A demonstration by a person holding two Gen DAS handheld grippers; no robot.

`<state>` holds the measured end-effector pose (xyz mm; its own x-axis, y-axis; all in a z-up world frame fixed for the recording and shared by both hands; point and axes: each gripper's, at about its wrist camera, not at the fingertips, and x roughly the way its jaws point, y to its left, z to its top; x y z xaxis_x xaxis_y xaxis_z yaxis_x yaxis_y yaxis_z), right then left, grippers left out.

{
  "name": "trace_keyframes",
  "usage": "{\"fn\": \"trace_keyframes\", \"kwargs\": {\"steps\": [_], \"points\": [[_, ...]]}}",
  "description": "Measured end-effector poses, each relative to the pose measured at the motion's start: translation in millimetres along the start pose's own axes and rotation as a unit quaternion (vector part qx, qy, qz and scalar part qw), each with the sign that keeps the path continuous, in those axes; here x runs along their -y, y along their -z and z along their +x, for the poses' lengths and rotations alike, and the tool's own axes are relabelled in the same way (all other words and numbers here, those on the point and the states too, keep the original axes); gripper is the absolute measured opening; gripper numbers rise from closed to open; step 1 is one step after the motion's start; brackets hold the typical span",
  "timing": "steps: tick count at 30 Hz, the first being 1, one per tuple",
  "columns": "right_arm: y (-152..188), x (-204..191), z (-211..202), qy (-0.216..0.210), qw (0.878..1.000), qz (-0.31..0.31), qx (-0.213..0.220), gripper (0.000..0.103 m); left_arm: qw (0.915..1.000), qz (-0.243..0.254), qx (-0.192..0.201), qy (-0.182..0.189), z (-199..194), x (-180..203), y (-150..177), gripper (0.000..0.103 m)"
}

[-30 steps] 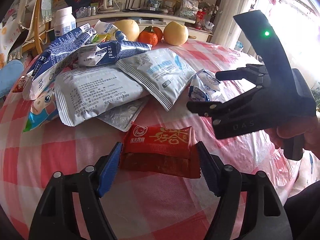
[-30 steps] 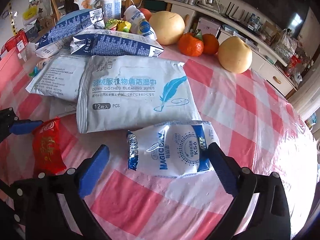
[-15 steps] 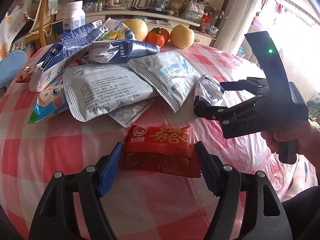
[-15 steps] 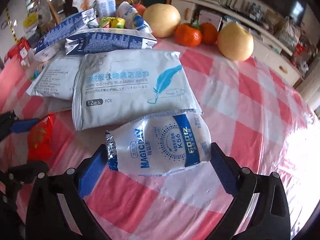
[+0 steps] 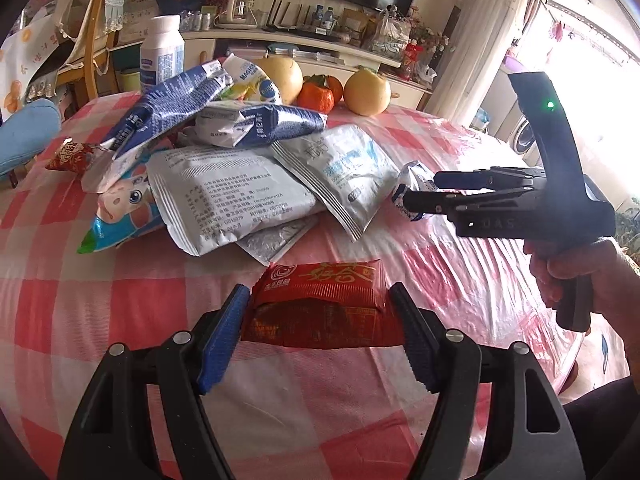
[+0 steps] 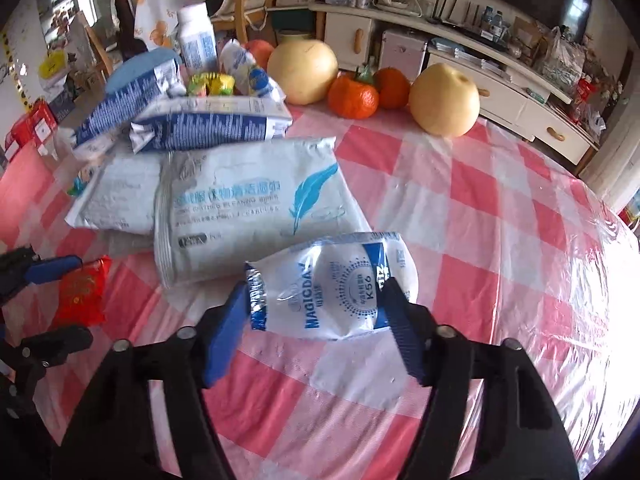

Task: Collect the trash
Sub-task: 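Lift the red snack packet with the left gripper while the right gripper lifts the MAGICDAY pouch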

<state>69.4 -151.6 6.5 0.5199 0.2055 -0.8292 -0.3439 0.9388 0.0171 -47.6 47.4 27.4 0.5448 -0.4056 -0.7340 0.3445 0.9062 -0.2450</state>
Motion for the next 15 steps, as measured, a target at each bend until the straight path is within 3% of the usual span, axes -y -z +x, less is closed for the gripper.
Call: {"fn": "trace_keyframes", "kwargs": {"steps": [3, 6, 7, 10, 15], "points": [[0, 8, 1, -0.017, 0.999, 0.032, -0.007, 0.062, 1.0000, -0.001, 0.006, 0.002, -6, -2, 0, 0.072], [4, 3, 1, -0.011, 1.000, 0.018, -0.009, 0.083, 1.0000, -0.001, 0.007, 0.002, -10, -6, 1, 0.072], [6, 2, 2, -0.013, 1.000, 0.015, -0.012, 0.086, 1.0000, -0.002, 0.008, 0.002, -12, -7, 1, 0.072], [7, 3, 5, -0.012, 0.999, 0.033, -0.029, 0.086, 0.9999, -0.010, 0.012, 0.004, -16, -12, -1, 0.072], [7, 22, 1, -0.050, 0.984, 0.159, -0.056, 0.086, 0.9997, -0.014, 0.018, 0.014, -20, -14, -4, 0.072]]}}
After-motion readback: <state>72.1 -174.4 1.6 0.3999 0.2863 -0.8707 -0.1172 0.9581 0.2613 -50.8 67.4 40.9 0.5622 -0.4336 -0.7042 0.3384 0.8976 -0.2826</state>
